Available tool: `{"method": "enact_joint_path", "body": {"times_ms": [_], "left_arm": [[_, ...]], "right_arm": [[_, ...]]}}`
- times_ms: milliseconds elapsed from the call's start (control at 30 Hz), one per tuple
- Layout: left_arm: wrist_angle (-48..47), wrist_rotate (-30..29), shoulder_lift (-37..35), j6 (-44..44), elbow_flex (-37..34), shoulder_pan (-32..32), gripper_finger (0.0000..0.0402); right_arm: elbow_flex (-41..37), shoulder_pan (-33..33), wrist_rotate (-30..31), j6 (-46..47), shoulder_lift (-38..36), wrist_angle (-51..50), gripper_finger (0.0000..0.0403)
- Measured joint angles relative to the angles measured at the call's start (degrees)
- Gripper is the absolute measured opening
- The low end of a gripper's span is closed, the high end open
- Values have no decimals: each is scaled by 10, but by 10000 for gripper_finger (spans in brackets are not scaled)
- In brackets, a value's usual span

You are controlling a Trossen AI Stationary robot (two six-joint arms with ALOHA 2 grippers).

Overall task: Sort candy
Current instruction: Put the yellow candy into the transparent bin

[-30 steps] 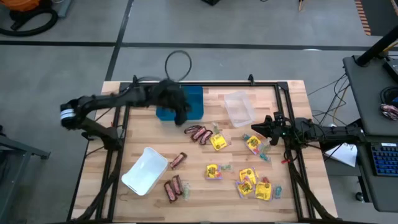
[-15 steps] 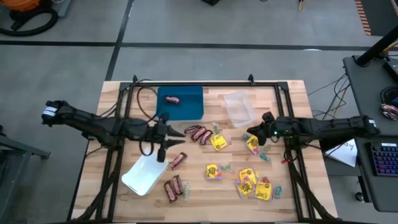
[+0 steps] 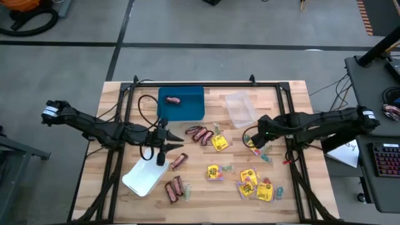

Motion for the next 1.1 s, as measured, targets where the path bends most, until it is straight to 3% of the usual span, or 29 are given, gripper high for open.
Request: {"method": "enact_joint_path", "body": {"times_ms": [333,833,1100], "left_arm": [[6,-28,1,16,0,0,76],[6,-38,1,30,0,0,76],[6,-38,5,30,0,0,76]], "right_arm": [[27,0,-14,-32,89,-8,73],[34,0,-26,-40,166,-2,227],[34,0,-24,-56,213,17,228]]}}
